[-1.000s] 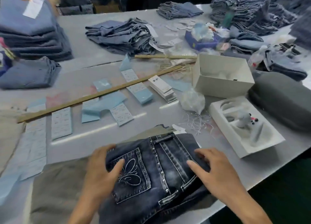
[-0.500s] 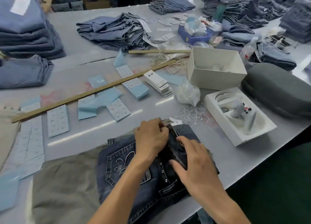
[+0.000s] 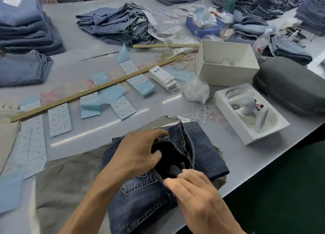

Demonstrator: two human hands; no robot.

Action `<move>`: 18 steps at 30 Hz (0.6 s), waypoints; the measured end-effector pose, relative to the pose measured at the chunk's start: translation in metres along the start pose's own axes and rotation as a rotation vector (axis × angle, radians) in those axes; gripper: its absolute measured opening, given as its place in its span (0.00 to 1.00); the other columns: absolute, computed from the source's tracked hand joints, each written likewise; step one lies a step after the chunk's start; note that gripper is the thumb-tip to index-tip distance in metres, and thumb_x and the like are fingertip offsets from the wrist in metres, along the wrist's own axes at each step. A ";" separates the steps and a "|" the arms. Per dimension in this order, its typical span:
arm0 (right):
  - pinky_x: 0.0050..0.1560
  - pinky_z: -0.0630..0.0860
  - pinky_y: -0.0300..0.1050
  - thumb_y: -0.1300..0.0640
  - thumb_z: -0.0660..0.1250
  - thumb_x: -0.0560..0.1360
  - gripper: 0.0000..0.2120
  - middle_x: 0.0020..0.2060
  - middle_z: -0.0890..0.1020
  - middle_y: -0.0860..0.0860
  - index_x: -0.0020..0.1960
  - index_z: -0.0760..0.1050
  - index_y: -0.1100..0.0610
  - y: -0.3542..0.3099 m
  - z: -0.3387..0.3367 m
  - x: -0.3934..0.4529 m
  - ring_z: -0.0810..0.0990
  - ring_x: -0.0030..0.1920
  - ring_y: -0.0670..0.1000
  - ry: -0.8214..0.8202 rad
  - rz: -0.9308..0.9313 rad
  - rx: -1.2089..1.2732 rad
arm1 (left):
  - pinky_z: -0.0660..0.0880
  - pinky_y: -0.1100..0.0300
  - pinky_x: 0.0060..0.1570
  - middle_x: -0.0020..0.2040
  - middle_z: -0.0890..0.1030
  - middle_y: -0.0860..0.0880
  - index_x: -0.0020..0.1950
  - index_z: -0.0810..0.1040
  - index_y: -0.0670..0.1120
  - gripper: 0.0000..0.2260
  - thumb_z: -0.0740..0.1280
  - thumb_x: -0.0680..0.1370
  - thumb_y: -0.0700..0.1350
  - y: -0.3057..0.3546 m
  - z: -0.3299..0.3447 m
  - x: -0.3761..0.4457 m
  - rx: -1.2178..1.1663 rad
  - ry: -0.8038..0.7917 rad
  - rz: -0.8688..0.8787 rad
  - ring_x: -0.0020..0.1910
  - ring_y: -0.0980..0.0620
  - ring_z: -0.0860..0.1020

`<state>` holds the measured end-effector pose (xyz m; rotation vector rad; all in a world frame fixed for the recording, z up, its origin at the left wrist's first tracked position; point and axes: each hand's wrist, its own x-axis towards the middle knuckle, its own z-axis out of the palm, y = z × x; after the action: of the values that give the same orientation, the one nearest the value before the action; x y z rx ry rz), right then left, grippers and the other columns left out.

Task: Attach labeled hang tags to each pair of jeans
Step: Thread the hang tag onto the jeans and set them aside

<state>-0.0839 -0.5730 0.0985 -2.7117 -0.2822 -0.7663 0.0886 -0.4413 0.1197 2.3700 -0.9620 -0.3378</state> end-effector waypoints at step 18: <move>0.59 0.77 0.49 0.58 0.71 0.76 0.04 0.49 0.85 0.48 0.48 0.85 0.52 -0.039 -0.004 0.003 0.81 0.43 0.50 -0.105 0.052 -0.036 | 0.79 0.60 0.48 0.46 0.83 0.63 0.52 0.84 0.59 0.10 0.77 0.72 0.57 -0.019 -0.034 -0.010 -0.102 -0.253 0.006 0.48 0.60 0.81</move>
<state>-0.0937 -0.5378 0.1130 -2.7863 -0.2228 -0.6216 0.1064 -0.4097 0.1367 2.2677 -1.0388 -0.6808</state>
